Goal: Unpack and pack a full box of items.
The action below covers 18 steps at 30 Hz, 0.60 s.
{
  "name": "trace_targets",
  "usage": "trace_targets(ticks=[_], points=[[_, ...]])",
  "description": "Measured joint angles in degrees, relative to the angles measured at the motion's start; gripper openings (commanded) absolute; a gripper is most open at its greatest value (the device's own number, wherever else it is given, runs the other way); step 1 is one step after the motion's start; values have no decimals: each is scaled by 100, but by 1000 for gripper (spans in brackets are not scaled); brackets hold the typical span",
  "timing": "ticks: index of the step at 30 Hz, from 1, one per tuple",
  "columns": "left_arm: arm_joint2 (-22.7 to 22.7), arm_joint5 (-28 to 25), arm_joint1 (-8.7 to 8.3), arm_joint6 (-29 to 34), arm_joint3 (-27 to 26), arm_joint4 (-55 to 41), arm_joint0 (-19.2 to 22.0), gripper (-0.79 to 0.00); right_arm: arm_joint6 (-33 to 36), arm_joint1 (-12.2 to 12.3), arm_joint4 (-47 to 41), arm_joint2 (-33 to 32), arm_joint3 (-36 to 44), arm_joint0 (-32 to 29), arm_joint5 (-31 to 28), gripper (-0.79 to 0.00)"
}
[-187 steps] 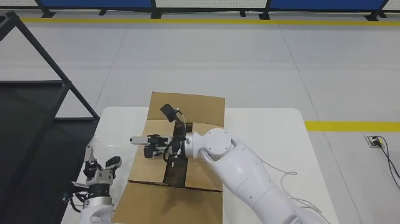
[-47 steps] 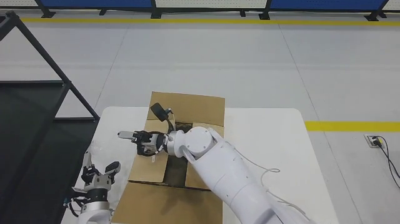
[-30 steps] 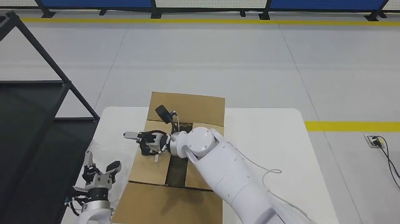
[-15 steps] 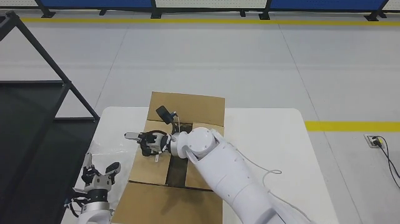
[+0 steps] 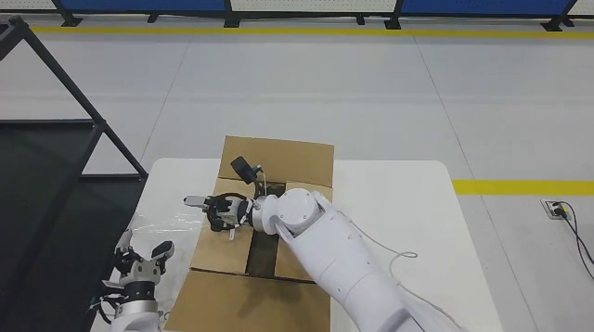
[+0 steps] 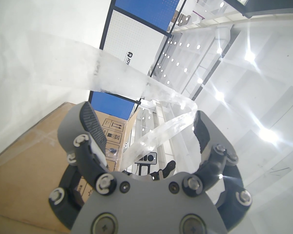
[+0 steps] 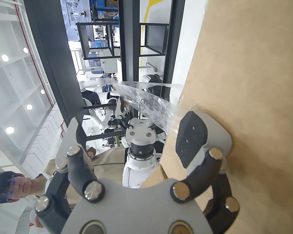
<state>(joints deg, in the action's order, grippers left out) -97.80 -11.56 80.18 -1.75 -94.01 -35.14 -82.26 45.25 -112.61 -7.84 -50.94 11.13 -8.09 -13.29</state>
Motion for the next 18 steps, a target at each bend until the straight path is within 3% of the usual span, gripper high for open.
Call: trace_targets(ticks=[18], points=[[-55,12,11,-45,15,-42,-1,0,34,-1,111,-100,-27,4,-3,0]])
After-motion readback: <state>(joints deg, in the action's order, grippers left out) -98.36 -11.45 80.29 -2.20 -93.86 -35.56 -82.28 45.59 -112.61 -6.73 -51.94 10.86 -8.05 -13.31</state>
